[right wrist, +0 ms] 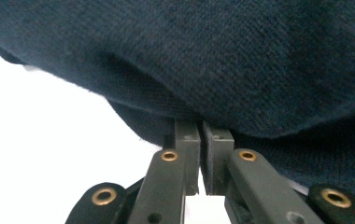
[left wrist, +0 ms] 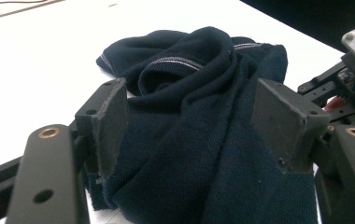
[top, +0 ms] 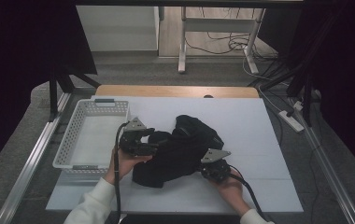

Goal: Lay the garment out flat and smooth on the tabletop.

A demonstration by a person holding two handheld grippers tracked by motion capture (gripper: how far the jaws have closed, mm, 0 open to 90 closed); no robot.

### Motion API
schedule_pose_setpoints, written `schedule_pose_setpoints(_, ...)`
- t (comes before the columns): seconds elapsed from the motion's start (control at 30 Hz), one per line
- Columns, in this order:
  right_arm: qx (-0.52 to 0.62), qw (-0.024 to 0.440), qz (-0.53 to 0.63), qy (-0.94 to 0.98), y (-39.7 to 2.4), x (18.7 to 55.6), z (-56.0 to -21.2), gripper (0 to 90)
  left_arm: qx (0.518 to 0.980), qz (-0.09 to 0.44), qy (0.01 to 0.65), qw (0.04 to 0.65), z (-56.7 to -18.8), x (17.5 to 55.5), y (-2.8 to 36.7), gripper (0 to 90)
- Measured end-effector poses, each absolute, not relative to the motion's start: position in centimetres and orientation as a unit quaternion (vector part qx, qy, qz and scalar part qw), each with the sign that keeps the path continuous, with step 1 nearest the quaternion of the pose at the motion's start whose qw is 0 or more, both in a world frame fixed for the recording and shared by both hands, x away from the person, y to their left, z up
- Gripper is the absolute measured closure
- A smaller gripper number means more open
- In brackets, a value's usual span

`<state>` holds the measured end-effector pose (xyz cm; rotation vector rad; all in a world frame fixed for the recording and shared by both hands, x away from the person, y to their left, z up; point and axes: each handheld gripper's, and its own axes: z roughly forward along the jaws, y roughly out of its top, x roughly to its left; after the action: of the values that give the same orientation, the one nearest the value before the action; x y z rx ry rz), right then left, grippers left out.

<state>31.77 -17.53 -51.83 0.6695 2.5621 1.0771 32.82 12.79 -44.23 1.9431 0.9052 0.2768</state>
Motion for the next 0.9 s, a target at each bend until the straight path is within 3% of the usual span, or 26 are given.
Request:
schedule_pose_setpoints(0.4, 0.239, 0.159, 0.394, 0.873, -19.8, 30.7, -50.0, 87.7, 0.791, 0.113, 0.372, 0.473, -44.3, 32.9, 13.0, 28.5)
schedule_pose_setpoints(0.9, 0.282, 0.189, 0.370, 0.865, -27.9, 26.2, -49.1, 88.0, 0.800, 0.102, 0.370, 0.461, -45.1, 33.4, 12.1, 28.5)
